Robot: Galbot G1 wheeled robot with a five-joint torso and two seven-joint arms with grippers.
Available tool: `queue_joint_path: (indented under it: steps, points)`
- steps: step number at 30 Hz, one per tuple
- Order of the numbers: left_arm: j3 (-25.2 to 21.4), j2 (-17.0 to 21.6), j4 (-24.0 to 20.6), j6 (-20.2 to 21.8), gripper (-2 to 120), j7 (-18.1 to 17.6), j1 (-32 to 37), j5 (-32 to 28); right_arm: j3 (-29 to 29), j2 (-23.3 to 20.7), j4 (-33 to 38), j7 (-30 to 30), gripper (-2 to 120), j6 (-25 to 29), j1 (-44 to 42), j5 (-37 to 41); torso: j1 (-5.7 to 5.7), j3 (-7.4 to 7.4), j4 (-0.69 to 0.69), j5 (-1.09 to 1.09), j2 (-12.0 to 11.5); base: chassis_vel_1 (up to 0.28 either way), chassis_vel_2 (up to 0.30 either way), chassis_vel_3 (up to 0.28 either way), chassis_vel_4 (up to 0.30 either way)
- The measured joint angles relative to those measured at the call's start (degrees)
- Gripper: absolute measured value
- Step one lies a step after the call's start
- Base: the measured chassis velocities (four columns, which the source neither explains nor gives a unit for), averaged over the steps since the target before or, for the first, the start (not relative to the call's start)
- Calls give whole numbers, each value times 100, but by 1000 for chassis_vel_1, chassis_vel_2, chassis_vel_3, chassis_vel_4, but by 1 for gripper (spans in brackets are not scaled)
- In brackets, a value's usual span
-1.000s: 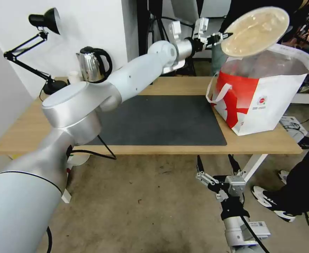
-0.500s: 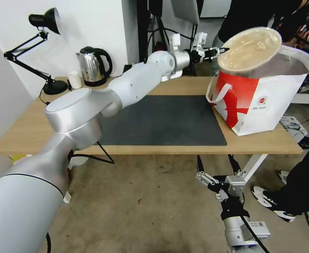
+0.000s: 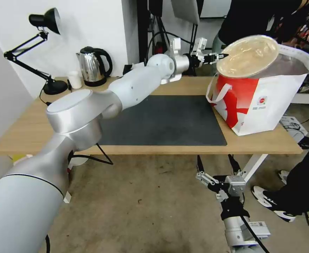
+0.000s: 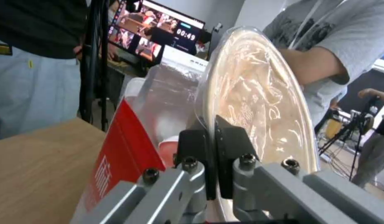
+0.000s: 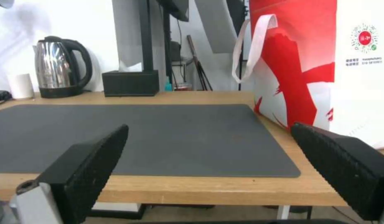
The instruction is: Pick up the trash from the table and place it into the takeout bag.
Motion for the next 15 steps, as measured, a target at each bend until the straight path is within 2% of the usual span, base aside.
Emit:
queue_joint_path:
  steps: [15]
  points:
    - [92, 2, 73, 150, 0, 157, -63, 141, 0, 0, 0, 0, 100, 0, 0, 0, 0, 0, 0, 0, 1, 0, 0, 0, 0]
